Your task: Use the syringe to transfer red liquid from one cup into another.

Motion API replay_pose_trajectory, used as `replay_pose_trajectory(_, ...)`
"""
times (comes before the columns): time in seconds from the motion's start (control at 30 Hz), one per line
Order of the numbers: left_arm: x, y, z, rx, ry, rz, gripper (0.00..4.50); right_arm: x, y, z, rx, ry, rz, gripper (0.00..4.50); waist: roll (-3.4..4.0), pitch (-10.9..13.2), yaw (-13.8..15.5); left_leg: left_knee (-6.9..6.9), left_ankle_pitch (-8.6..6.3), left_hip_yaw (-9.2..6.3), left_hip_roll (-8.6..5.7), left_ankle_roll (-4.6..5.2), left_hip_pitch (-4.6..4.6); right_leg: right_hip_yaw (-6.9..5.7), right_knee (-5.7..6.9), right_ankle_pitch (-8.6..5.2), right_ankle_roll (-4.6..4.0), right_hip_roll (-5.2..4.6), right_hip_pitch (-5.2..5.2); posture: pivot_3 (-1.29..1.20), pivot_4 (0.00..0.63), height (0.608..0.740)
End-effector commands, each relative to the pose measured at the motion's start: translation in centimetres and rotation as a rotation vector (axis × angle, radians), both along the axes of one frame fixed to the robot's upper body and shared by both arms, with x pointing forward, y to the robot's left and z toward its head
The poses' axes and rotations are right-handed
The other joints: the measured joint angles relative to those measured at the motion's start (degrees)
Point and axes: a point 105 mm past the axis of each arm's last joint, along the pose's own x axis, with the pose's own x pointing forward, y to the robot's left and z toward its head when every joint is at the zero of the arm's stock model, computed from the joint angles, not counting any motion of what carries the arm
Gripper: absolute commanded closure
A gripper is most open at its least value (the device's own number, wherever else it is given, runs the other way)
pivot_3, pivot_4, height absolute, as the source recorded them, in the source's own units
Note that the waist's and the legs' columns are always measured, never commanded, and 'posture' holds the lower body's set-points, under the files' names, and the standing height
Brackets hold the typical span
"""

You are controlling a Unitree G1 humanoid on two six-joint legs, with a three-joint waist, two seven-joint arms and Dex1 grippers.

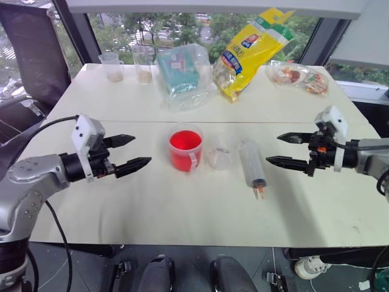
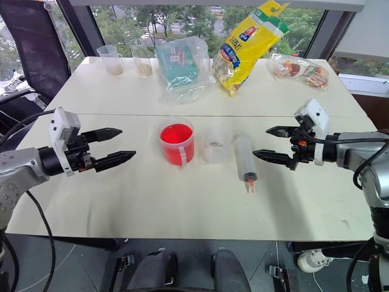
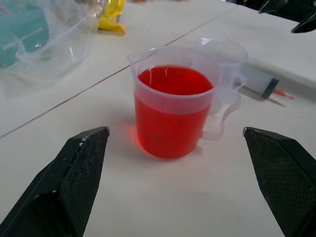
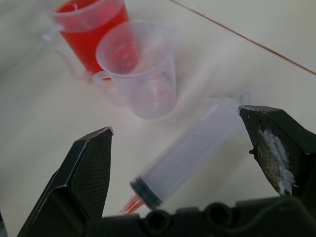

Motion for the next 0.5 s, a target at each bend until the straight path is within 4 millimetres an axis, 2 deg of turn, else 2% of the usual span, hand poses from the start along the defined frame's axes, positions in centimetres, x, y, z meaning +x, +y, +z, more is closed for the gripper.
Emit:
replay_pose_trajectory(0.03,-0.3,-0.8,0.4,0.029,-0.035,-0.044,0.0,0.1,0.5,0.7,-0.046,0.098,-0.05,0.04,0.0,0.0,0.0,0.0,0.0,0.0,0.0,0.0,0.0,0.0,0.01,0.0,0.0,0.0,-0.01,0.0,0.15,0.74)
replay_pose_trajectory(0.17,-0.1,-1.5,0.4,0.031,-0.043,-0.071,0.0,0.7,1.4,0.5,-0.094,0.286,-0.132,0.04,0.02,0.0,0.0,0.0,0.0,-0.01,0.01,0.0,-0.12,0.0,0.03,0.0,-0.01,0.0,-0.17,0.0,0.15,0.74)
replay_pose_trajectory(0.5,0.3,-2.9,0.3,0.011,-0.08,-0.093,0.0,4.7,1.5,-1.8,-0.206,0.525,-0.46,0.04,0.0,0.0,0.1,0.0,0.0,0.03,-0.02,0.01,-0.34,0.01,0.02,0.0,-0.02,-0.04,-0.43,0.0,0.15,0.74)
